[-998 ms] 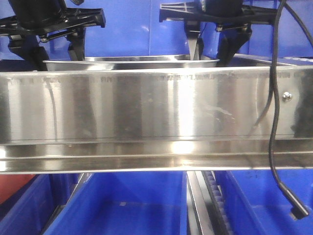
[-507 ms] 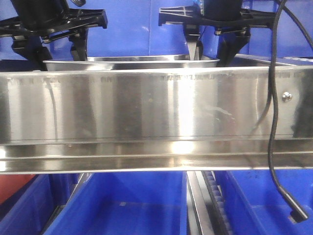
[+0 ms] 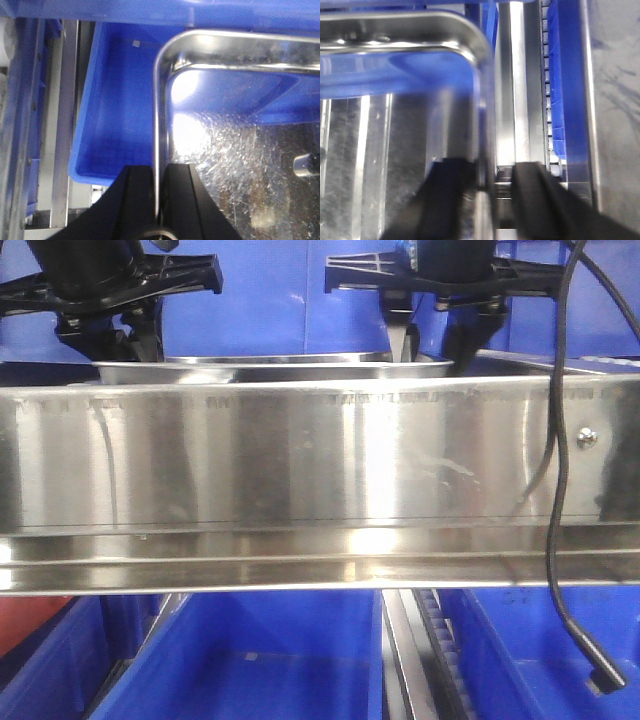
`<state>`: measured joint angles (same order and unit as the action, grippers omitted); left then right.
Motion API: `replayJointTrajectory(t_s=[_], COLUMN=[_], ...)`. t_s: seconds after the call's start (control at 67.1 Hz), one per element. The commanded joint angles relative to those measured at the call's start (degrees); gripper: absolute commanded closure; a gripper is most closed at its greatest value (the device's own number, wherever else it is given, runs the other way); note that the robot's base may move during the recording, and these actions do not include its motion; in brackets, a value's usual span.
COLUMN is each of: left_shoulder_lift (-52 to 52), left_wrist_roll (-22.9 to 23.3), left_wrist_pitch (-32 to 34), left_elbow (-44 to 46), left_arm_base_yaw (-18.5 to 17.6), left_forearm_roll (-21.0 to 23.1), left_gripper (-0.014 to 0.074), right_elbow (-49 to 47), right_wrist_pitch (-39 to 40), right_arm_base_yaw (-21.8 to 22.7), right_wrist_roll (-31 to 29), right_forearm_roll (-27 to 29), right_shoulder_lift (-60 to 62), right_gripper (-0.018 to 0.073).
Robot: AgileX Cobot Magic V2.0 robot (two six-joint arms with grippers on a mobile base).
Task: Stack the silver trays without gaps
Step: 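Close both grippers on the tray rims, then lift the held tray up off the shelf with both grippers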
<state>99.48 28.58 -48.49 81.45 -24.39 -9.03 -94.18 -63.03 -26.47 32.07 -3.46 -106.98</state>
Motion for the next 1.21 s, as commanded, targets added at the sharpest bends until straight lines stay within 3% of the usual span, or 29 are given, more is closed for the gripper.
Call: replayJointTrajectory(t_s=[0.0,0.924,1.088,1.192], left_shoulder_lift=[-0.3,-0.3,-0.6,-2.1], left_wrist_roll=[-0.1,-0.1,0.1,0.6], left_wrist_pitch=[0.3,5.4,0.2,-1.8], left_elbow=[-0.2,-0.2,2.2,3.6], left_arm_base_yaw=[-0.3,-0.3,-0.3,-0.3], left_forearm_roll=[-0.3,0.9,1.3,0.8], left_gripper=[0.0612,0.0613,0.0613,0.0613], right_elbow=[-0.4,-0.5,-3.5,-5.5], right_wrist_pitch=[0.1,1.3,-2.2,-3.0], right_arm_base_yaw=[-0.1,-0.1,-0.2,-1.3], right_wrist_roll=[0.0,0.0,0.0,2.2], right_forearm_roll=[-0.4,-0.4,-2.3,-7.2], right_shoulder_lift=[0.1,0.1,0.6,2.5], right_gripper=[0.0566,0.0580,0.0580,0.0580])
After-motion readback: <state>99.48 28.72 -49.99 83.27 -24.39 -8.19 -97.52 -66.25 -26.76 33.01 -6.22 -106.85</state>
